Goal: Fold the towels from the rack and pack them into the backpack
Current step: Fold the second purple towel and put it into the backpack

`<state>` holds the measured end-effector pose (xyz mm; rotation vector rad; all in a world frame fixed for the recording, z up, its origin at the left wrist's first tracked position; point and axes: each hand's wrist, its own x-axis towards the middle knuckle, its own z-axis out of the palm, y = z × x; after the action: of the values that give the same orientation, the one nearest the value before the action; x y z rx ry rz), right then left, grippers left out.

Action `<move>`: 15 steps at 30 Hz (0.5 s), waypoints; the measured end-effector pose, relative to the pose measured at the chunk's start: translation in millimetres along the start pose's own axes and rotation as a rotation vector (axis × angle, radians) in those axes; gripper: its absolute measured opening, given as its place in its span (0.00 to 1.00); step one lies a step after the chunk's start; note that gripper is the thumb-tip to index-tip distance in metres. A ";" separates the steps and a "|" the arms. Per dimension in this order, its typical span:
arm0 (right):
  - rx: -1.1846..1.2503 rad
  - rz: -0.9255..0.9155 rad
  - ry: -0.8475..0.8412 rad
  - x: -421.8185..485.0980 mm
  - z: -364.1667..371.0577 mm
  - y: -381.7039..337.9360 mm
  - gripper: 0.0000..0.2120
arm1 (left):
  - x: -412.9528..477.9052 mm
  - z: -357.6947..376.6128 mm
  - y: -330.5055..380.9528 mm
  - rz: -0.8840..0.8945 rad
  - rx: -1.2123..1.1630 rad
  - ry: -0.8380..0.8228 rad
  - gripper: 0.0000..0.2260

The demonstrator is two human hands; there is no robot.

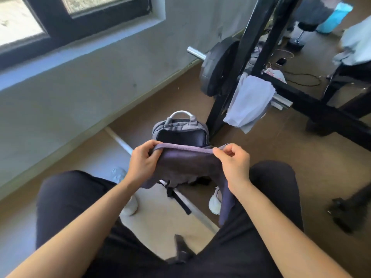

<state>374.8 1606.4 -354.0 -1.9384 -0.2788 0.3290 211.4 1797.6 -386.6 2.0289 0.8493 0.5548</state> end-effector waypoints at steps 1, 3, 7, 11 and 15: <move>-0.111 -0.079 0.006 -4.7 4.3 7.1 0.11 | -5.2 -3.7 -1.4 0.014 -0.048 0.001 0.10; -0.283 -0.221 0.009 -11.3 10.6 18.9 0.10 | -14.8 -9.8 -1.9 0.022 -0.124 0.015 0.10; -0.140 -0.147 -0.220 -11.0 13.0 25.4 0.09 | -17.6 -17.1 -16.3 -0.033 -0.216 0.085 0.08; -0.102 -0.024 -0.472 -16.5 24.4 35.0 0.04 | -15.2 -20.6 -36.9 -0.190 -0.311 0.174 0.10; -0.264 -0.071 -0.694 -11.3 33.7 44.8 0.11 | -10.1 -27.6 -48.7 -0.302 -0.375 0.275 0.12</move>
<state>354.1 1614.7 -406.7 -2.0048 -0.8751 0.9556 169.1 1825.0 -413.0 1.4728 1.1003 0.7669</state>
